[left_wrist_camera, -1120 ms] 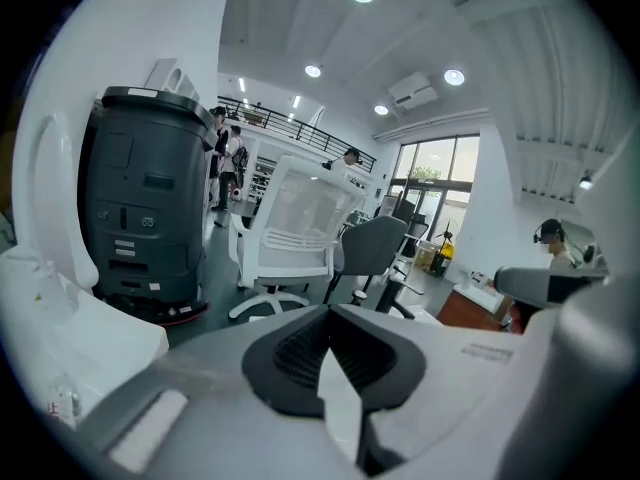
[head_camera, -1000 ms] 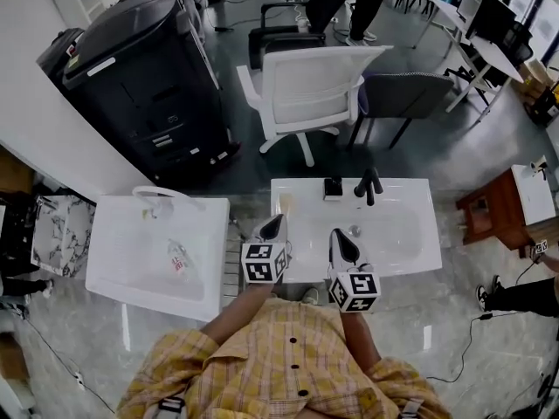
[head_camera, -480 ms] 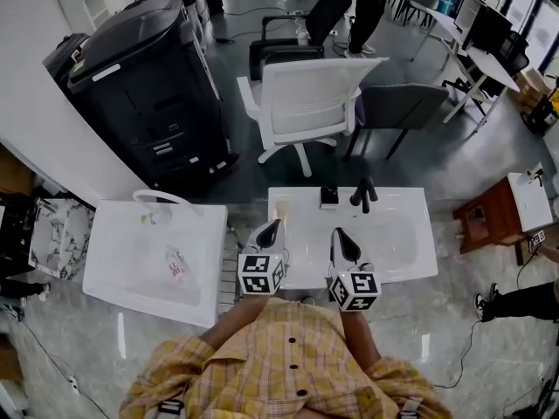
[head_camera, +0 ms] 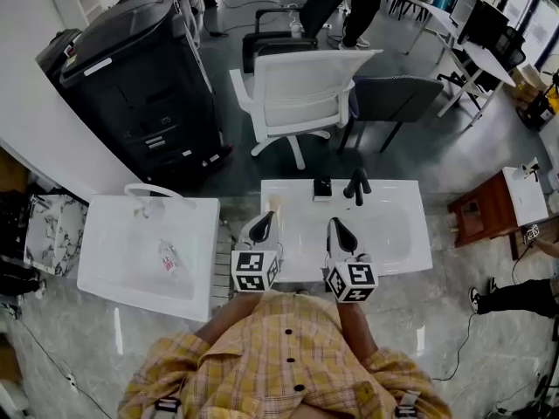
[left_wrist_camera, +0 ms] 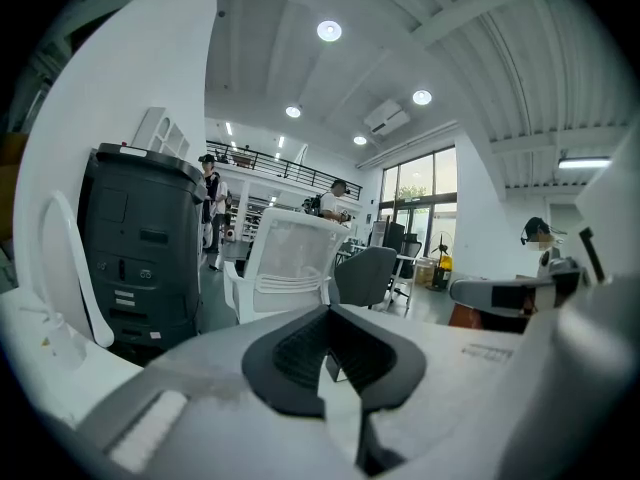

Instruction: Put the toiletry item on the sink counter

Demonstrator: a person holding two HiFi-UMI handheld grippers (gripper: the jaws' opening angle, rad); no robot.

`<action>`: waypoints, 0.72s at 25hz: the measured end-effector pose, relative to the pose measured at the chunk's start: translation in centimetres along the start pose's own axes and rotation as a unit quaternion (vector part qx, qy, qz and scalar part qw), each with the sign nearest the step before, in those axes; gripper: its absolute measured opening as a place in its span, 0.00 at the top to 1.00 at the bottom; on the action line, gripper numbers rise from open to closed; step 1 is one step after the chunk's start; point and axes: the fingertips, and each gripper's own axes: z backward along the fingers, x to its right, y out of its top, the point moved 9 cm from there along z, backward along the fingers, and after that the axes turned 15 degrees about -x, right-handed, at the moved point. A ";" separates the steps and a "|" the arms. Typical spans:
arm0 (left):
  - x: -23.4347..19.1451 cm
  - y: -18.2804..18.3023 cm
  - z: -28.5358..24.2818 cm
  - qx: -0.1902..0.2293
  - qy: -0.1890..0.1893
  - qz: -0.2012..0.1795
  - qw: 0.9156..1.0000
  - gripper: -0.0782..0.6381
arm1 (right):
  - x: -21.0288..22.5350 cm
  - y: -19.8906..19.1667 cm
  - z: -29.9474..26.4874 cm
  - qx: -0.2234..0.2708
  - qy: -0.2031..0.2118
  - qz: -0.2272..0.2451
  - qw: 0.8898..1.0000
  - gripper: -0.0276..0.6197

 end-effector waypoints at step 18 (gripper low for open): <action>-0.2 -0.2 -0.7 -0.004 0.004 -0.009 1.000 0.89 | 0.6 -0.2 -1.0 0.004 0.000 -0.010 1.000 0.96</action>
